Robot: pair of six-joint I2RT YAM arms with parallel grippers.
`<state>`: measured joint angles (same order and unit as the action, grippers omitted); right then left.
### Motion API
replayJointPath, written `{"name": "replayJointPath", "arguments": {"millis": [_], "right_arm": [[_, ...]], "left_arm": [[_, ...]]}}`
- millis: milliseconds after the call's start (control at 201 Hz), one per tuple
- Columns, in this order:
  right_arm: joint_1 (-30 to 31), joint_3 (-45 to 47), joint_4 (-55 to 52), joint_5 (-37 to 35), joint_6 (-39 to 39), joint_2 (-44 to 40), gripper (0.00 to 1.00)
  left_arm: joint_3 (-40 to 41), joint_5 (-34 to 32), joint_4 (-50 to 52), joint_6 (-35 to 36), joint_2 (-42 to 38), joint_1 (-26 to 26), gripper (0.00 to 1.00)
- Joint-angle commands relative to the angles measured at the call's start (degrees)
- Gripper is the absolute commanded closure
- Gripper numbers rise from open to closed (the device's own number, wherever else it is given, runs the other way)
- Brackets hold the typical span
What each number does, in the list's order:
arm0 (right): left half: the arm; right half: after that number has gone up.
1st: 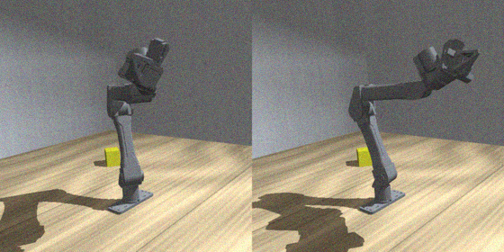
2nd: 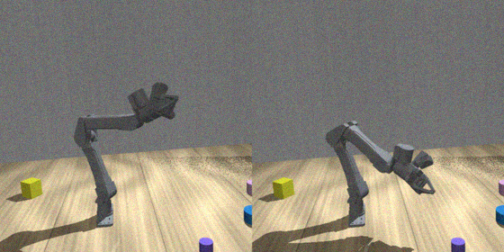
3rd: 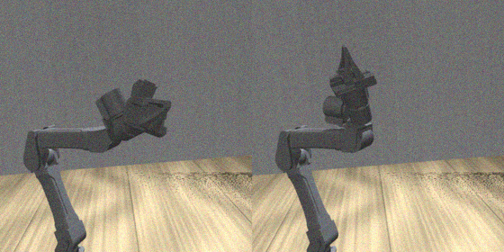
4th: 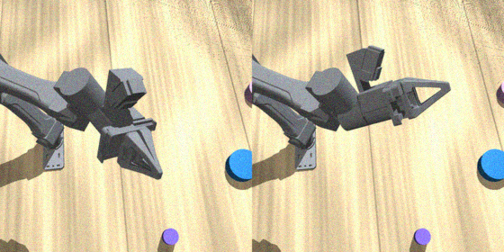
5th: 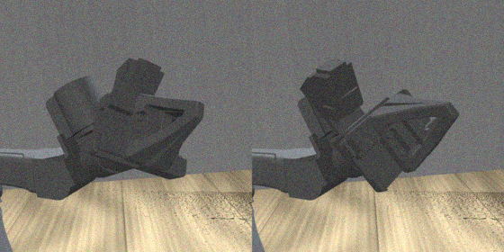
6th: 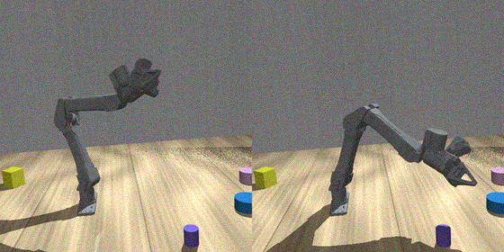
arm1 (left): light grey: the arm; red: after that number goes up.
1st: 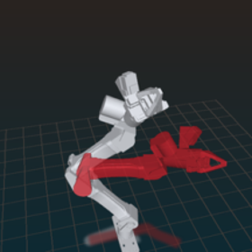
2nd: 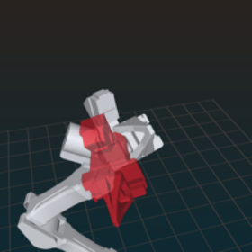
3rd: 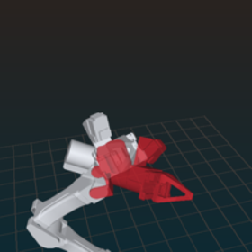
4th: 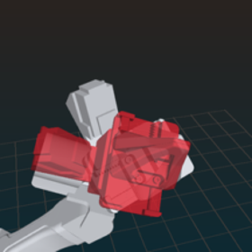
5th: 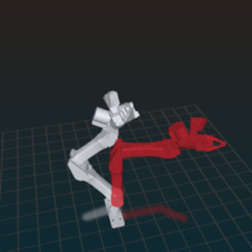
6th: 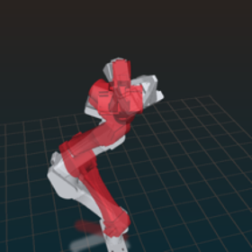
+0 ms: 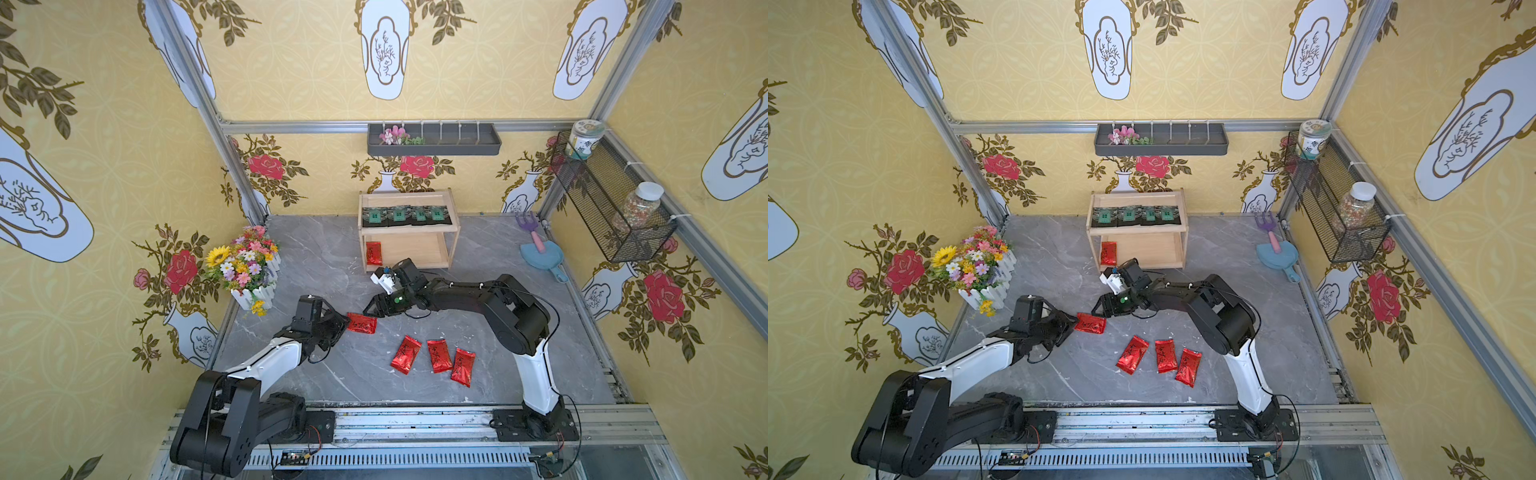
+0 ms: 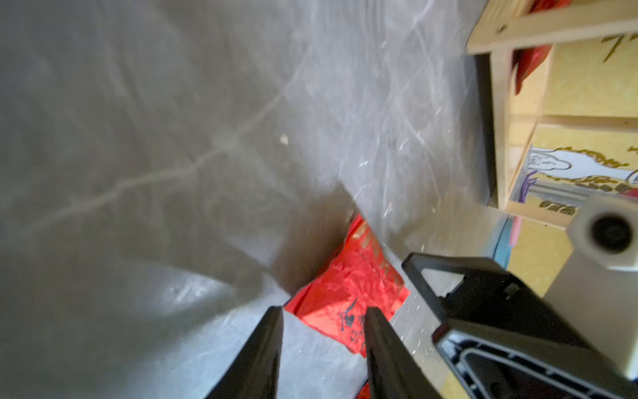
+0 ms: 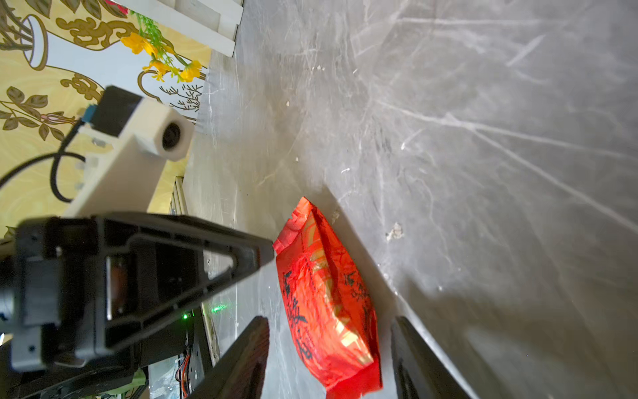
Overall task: Place the tea bags on the shelf by color
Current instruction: Pick up the tea bag from the center of the board.
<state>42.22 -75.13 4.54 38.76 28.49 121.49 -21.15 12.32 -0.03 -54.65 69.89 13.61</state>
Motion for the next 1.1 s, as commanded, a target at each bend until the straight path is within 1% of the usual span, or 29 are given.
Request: {"name": "replayJointPath", "arguments": {"millis": [0,209,319,433,553,687,782,901,1091], "right_arm": [[0.1,-0.2,2.4,1.4,1.2,0.5,0.39],[0.0,2.9,3.1,1.4,3.0,-1.1,0.39],[-0.5,5.6,5.0,1.1,5.4,-2.3,0.4],[-2.4,10.4,11.1,0.2,13.6,-4.3,0.4],[-3.2,15.4,15.5,-1.7,20.9,-6.8,0.4],[-2.6,19.3,20.6,-0.4,28.9,-7.6,0.4],[-1.8,21.4,22.4,0.1,32.5,-8.4,0.4],[-0.9,22.9,20.5,-1.0,32.9,-10.4,0.4],[0.4,24.1,20.1,-2.1,33.4,-11.8,0.4]], "left_arm": [[0.0,0.7,0.1,-1.7,2.3,2.5,0.56],[-2.1,0.7,-2.6,-1.1,7.1,2.9,0.55],[-3.6,1.4,-5.5,-1.2,10.2,2.9,0.55],[-5.4,3.2,-8.1,-1.5,13.9,3.1,0.57],[-5.4,3.9,-9.7,-1.9,15.8,4.0,0.57],[-3.1,4.4,-12.5,-3.0,15.8,4.0,0.57],[-1.6,5.1,-13.9,-3.7,15.6,4.1,0.57],[0.3,6.1,-14.4,-4.2,14.6,4.3,0.58],[3.6,6.9,-14.4,-4.7,10.9,4.7,0.57]]}}
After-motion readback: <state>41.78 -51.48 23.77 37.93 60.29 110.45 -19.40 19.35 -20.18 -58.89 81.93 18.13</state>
